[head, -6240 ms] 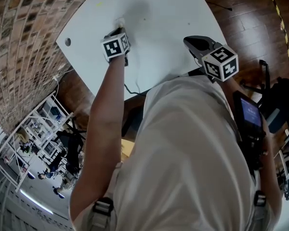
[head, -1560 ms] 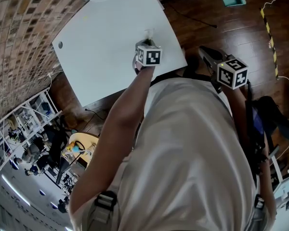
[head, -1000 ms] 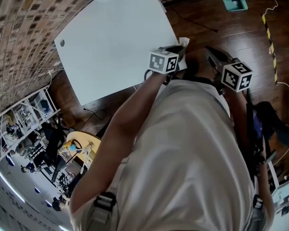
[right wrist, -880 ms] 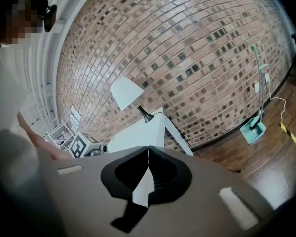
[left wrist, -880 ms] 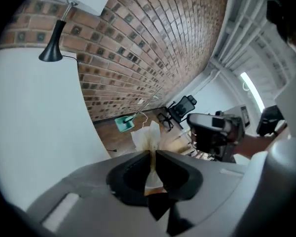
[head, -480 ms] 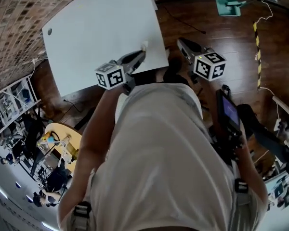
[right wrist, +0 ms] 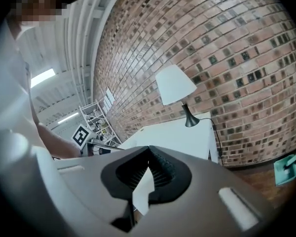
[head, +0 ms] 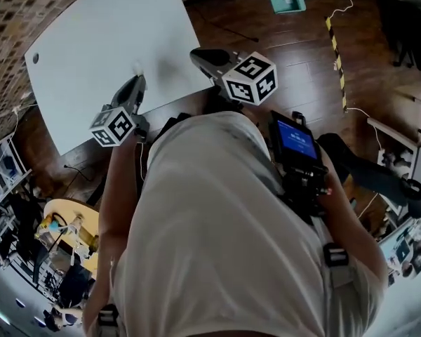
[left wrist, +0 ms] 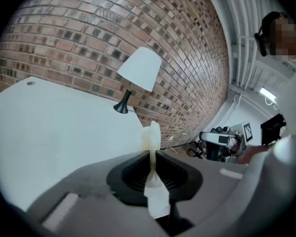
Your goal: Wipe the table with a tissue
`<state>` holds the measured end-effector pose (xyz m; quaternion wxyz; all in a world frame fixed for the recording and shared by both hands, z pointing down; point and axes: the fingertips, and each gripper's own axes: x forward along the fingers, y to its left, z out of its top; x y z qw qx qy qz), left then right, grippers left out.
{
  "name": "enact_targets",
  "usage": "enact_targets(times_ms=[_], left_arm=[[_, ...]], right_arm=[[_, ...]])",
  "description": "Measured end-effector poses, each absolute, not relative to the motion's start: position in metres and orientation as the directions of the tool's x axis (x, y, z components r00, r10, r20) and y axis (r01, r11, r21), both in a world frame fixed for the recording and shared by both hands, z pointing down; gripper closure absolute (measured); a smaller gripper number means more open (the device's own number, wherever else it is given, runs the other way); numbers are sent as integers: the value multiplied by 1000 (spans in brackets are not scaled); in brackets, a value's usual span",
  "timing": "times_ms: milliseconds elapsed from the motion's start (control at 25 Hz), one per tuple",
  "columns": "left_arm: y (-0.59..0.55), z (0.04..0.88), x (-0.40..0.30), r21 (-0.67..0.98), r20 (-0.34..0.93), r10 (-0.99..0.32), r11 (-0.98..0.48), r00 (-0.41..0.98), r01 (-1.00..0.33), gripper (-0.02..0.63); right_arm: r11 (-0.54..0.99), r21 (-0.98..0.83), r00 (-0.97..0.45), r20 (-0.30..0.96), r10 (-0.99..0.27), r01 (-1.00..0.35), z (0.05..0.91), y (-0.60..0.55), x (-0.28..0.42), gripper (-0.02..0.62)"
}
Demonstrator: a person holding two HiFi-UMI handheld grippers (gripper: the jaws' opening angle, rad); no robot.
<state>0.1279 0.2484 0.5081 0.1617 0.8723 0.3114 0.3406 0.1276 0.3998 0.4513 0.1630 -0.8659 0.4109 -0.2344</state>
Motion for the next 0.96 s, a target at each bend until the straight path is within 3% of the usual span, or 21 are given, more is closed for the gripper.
enact_targets(times_ms=[240, 640, 960], left_arm=[[217, 481, 109, 386, 425, 635, -772, 645, 505, 560], [127, 464, 51, 347, 322, 577, -810, 751, 473, 560], [81, 441, 21, 283, 266, 506, -854, 820, 436, 560]], right_arm=[[-596, -417, 540, 258, -801, -686, 426, 360, 105, 588], [-585, -372, 499, 307, -810, -721, 430, 271, 52, 588], [-464, -298, 391, 275, -878, -834, 407, 200, 21, 588]])
